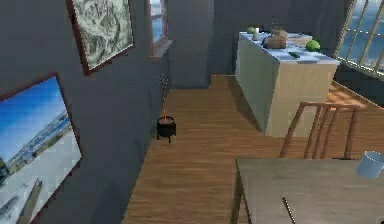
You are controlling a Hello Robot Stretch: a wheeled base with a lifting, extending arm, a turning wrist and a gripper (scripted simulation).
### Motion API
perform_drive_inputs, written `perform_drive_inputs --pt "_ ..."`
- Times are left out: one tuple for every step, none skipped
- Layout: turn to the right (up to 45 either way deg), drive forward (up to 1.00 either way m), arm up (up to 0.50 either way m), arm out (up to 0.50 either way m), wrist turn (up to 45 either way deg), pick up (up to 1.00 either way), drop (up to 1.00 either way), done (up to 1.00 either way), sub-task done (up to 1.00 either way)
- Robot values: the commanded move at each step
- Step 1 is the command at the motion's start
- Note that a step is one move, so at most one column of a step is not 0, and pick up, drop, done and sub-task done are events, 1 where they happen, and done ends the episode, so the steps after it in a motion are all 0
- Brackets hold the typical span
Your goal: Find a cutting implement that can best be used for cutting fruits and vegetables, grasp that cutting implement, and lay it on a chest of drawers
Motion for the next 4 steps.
perform_drive_inputs --pt "0.0 0.95 0.0 0.0 0.0 0.0 0.0 0.0 0.0" --pt "45.0 0.0 0.0 0.0 0.0 0.0 0.0 0.0 0.0" --pt "6.0 0.0 0.0 0.0 0.0 0.0 0.0 0.0 0.0" --pt "0.0 0.4 0.0 0.0 0.0 0.0 0.0 0.0 0.0"
